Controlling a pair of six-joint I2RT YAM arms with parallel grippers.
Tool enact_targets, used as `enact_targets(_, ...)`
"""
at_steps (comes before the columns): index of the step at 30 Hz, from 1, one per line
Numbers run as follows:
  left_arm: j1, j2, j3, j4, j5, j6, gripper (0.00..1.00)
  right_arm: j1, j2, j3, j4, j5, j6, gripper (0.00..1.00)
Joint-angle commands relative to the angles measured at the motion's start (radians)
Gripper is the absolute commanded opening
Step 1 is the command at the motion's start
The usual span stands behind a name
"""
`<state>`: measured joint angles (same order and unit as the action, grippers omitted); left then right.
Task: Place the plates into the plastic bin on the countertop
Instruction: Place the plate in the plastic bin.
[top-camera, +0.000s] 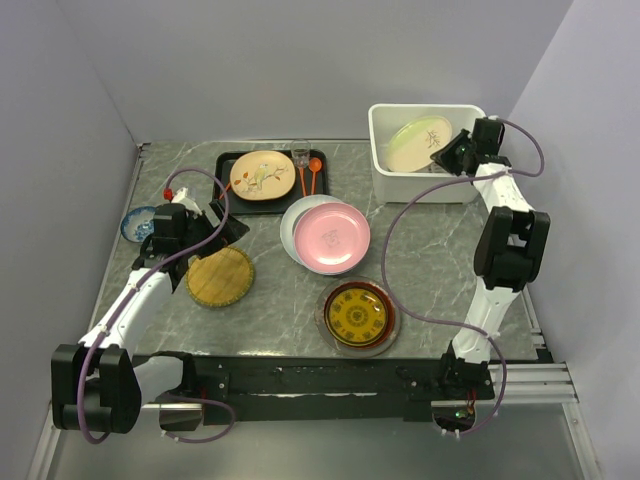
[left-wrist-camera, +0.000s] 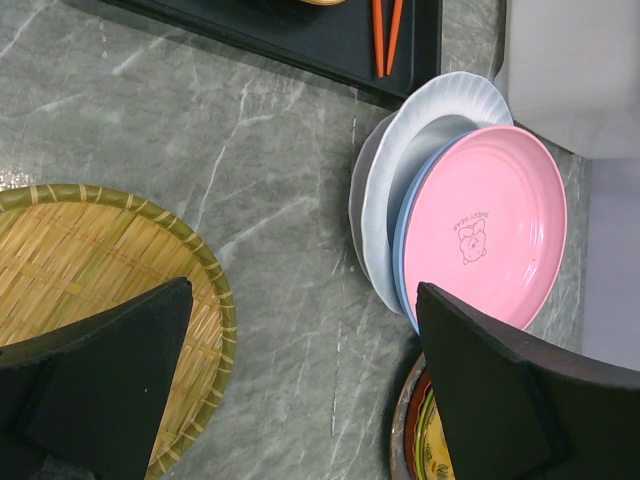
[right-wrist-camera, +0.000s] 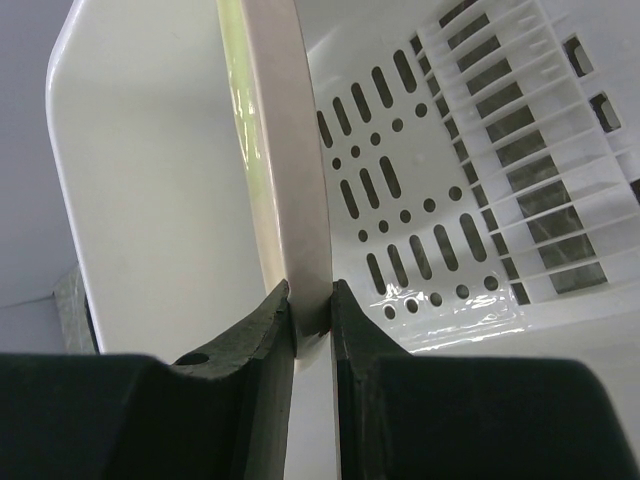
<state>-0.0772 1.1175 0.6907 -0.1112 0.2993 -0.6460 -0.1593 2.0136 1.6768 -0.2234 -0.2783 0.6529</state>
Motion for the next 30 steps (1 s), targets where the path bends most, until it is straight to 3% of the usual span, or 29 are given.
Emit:
enact_targets(1, -0.003, -0.001, -0.002, 0.042, 0.017, 0.023, 0.99, 0.004, -0.001, 0.098, 0.144, -0.055, 0.007, 0.00)
enact_targets(4, -0.003, -0.001, 0.000, 0.042, 0.015, 0.023, 0.99, 0.004, 0.007, 0.112, 0.137, -0.065, 0.007, 0.11)
enact_targets(5, -0.003, 0.001, 0.000, 0.042, 0.017, 0.023, 0.99, 0.006, 0.010, 0.115, 0.134, -0.065, 0.008, 0.19)
enact_targets(14, -0.003, -0.004, -0.002, 0.041, 0.015, 0.023, 0.99, -0.005, 0.031, 0.135, 0.111, -0.084, 0.023, 0.34)
enact_targets(21, -0.003, -0.012, -0.005, 0.041, 0.018, 0.023, 0.99, -0.025, 0.066, 0.129, 0.093, -0.108, 0.051, 0.37)
enact_targets(25, -0.003, -0.013, -0.005, 0.042, 0.023, 0.022, 0.99, -0.036, 0.068, 0.129, 0.055, -0.087, 0.047, 0.53)
enact_targets(30, -0.003, -0.016, -0.003, 0.044, 0.029, 0.022, 0.99, -0.054, 0.063, 0.107, 0.035, -0.084, 0.033, 0.58)
